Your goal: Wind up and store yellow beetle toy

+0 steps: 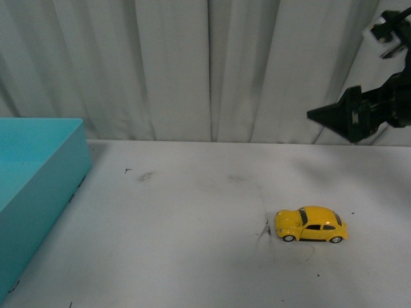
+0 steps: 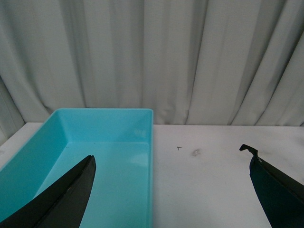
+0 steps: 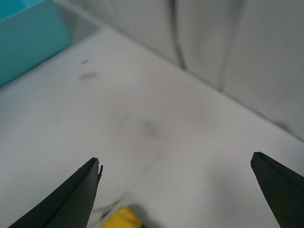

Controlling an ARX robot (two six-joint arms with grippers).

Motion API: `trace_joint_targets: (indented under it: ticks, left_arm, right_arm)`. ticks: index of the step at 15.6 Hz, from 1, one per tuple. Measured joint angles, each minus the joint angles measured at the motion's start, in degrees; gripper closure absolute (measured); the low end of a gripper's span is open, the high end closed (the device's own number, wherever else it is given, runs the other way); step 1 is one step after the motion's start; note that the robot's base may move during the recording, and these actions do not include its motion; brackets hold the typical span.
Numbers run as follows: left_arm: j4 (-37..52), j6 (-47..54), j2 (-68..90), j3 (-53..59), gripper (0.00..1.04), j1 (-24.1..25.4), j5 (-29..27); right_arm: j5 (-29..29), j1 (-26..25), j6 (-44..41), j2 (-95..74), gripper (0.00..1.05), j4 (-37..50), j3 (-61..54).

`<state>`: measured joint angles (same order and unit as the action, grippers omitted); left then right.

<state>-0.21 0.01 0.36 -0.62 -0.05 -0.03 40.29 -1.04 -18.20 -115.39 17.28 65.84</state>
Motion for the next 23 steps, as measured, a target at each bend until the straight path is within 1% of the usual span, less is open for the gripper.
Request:
trace_joint_targets:
  ticks: [1,3,5,7,8,9,12,15,16,17,21,22,23]
  left_arm:
    - [0.0,0.0,0.0,0.0,0.07,0.0,0.0]
    - [0.0,0.0,0.0,0.0,0.07,0.0,-0.02]
    - [0.0,0.0,0.0,0.0,0.07,0.0,0.0]
    - [0.0,0.0,0.0,0.0,0.07,0.0,0.0]
    - [0.02,0.0,0.0,0.0,0.07,0.0,0.0]
    - [0.02,0.0,0.0,0.0,0.07,0.0,0.0]
    - [0.0,0.0,0.0,0.0,0.07,0.0,0.0]
    - [0.0,0.0,0.0,0.0,0.07,0.0,0.0]
    - [0.0,0.0,0.0,0.0,0.07,0.0,0.0]
    - [0.0,0.0,0.0,0.0,0.07,0.0,0.0]
    - [0.0,0.0,0.0,0.0,0.07,0.0,0.0]
    - [0.0,0.0,0.0,0.0,0.07,0.0,0.0]
    - [0.0,0.0,0.0,0.0,0.07,0.0,0.0]
  right_arm:
    - [3.82,1.16,-8.55,-0.52,0.06,-8.22,0.92]
    - [4.74,2.36,-25.44,-3.8,0.06,-21.44,3.67]
    - [3.37,3.02,-38.16,-7.67,0.06,-28.85,5.99]
    - [1.62,3.37,-48.11,-10.6,0.06,-36.33,10.67]
    - [-1.9,3.34,-56.63,-13.53,0.06,-41.88,15.21]
    - [-2.8,3.34,-59.52,-14.93,0.06,-44.48,16.57]
    - [-2.84,3.37,-64.11,-16.72,0.06,-49.55,18.25]
    - [-4.26,3.69,-67.63,-17.59,0.06,-49.81,19.26]
    - [-4.81,3.74,-69.24,-18.1,0.06,-51.17,20.06]
    - [-5.27,4.04,-70.47,-18.93,0.16,-51.39,20.63]
    - [-4.33,4.17,-70.62,-19.47,0.56,-51.32,21.2]
    - [-4.22,4.35,-70.64,-19.47,0.62,-51.34,21.22]
    - [-3.96,4.37,-70.64,-19.47,0.63,-51.71,21.27]
